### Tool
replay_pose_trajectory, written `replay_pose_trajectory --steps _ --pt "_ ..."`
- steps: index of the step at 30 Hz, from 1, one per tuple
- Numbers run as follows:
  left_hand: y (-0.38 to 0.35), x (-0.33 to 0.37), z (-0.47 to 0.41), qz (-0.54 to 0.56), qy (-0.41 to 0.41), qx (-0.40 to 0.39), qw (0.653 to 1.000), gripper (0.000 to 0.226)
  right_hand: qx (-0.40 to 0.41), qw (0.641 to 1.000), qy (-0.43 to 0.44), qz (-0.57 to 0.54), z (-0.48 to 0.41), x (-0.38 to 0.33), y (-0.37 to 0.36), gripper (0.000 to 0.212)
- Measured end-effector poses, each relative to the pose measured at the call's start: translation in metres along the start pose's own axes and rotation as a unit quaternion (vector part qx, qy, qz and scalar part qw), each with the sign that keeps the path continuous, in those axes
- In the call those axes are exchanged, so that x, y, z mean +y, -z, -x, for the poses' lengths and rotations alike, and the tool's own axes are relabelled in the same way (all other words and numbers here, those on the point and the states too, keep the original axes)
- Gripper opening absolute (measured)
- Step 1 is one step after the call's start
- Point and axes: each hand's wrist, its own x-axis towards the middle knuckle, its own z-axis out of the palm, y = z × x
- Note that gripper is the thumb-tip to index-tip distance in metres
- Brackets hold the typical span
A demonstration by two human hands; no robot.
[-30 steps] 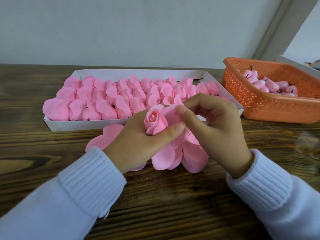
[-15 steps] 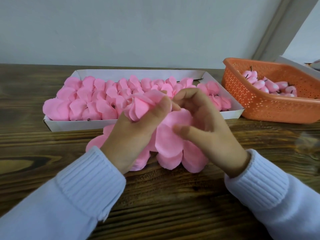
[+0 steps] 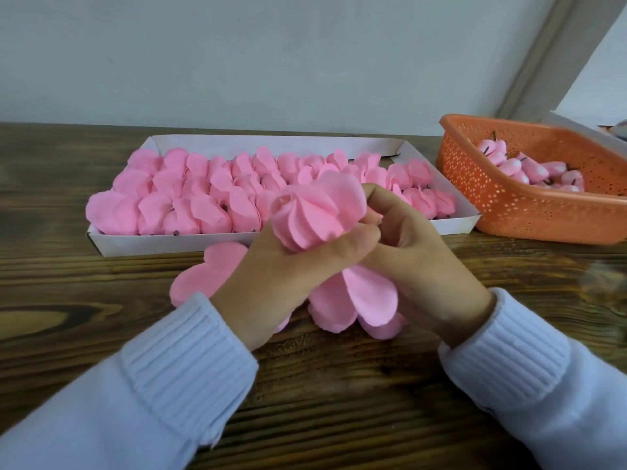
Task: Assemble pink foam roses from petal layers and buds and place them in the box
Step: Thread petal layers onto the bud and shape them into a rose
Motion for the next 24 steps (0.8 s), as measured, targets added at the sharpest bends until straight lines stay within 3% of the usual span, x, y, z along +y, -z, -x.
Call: replay_pose_trajectory --steps 3,5,7,10,13,19,24 --pt "0.003 0.0 -0.003 0.057 0.019 -0.071 0.996 0.037 -0.031 0.998 -0.039 -0.025 -0.001 -0.008 0.007 0.061" --pt "0.002 0.006 -0.001 0.144 0.009 -0.16 0.976 0.024 -0.053 0.996 -0.064 -0.022 -0.001 -0.012 0.012 0.057" --pt "-0.004 0.01 0.002 0.13 0.021 -0.204 0.97 0.026 -0.065 0.994 -0.085 0.013 -0.002 -0.012 0.015 0.055" --pt "-0.006 0.01 0.004 0.003 0.009 -0.131 0.991 0.028 -0.078 0.992 -0.083 0.063 -0.002 -0.011 0.016 0.051" --pt "-0.007 0.011 0.003 -0.056 0.003 -0.079 0.995 0.024 -0.1 0.99 -0.073 0.065 -0.002 -0.011 0.016 0.046" --pt "-0.002 0.002 0.001 -0.057 0.035 0.016 0.998 0.022 -0.089 0.991 -0.095 -0.013 -0.005 -0.007 0.016 0.049" --pt "-0.004 0.01 0.001 0.004 0.046 0.043 0.998 0.031 0.035 0.993 -0.111 0.017 -0.006 -0.007 0.021 0.041"
